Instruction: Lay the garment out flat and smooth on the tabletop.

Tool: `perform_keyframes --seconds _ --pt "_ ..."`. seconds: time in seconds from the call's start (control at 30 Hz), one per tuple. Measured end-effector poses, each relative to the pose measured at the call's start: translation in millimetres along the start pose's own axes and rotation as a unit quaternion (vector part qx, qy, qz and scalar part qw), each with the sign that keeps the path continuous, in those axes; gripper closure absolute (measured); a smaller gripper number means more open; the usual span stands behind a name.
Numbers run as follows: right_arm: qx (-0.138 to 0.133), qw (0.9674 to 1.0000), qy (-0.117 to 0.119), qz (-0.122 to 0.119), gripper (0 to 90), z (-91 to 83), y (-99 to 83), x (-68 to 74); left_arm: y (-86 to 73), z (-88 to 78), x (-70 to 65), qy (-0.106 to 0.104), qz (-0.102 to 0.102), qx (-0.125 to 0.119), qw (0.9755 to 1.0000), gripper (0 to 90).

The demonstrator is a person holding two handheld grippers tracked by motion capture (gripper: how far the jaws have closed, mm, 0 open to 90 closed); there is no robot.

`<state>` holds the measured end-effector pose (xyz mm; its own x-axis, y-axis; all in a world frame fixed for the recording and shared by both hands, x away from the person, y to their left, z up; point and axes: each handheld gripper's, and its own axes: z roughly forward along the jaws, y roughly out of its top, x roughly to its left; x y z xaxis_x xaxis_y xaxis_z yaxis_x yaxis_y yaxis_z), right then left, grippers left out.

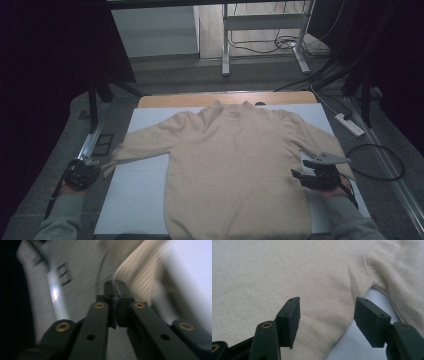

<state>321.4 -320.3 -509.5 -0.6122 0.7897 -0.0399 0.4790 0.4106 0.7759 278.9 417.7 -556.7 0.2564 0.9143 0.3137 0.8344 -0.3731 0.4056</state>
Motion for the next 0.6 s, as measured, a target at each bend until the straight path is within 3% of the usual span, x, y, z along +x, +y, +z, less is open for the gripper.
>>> perform_keyframes --seconds 0.13,0.17,0.27,0.3,0.33,0.37,0.4,0.47,0.5,0.53,0.6 --pt "0.000 1.0000 -0.001 -0.001 37.6 0.1 0.0 0.2 -14.4 12.9 7.8 -0.006 -0.023 0.019 0.9995 83.4" --pt "0.001 1.0000 -0.001 0.000 37.6 0.4 0.0 0.0 -16.7 10.8 7.3 -0.025 -0.035 -0.004 0.9991 79.9" --pt "0.003 1.0000 -0.002 0.000 37.6 0.6 0.0 -0.4 -8.4 -1.9 1.2 -0.048 -0.050 -0.056 0.9960 70.1" --pt "0.003 1.0000 -0.003 0.000 37.7 0.8 -0.1 -0.4 -8.4 -1.9 1.2 -0.048 -0.050 -0.056 0.9960 67.4" --pt "0.003 1.0000 -0.002 0.000 37.6 0.9 -0.1 -0.3 1.9 -12.1 -5.1 -0.068 -0.047 -0.084 0.9930 64.6" --pt "0.003 1.0000 -0.002 0.000 37.6 0.9 -0.1 -0.3 1.9 -12.1 -5.1 -0.068 -0.047 -0.084 0.9930 62.7" --pt "0.002 1.0000 -0.002 0.000 37.6 0.7 0.0 0.3 13.7 -20.5 -13.2 -0.083 -0.037 -0.105 0.9903 61.1" --pt "0.002 1.0000 -0.002 0.001 37.7 0.5 0.0 0.3 19.7 -23.5 -18.0 -0.091 -0.033 -0.113 0.9889 57.9" --pt "0.002 1.0000 -0.002 0.000 37.6 0.2 -0.1 -0.3 30.7 -27.0 -27.6 -0.103 -0.022 -0.122 0.9869 55.4" --pt "0.002 1.0000 -0.002 0.000 37.6 0.1 -0.1 -0.5 35.7 -27.2 -32.0 -0.107 -0.016 -0.123 0.9866 53.7" --pt "0.000 1.0000 -0.001 0.001 37.6 -0.1 -0.1 -0.7 44.4 -23.8 -39.2 -0.104 -0.012 -0.111 0.9882 51.5"
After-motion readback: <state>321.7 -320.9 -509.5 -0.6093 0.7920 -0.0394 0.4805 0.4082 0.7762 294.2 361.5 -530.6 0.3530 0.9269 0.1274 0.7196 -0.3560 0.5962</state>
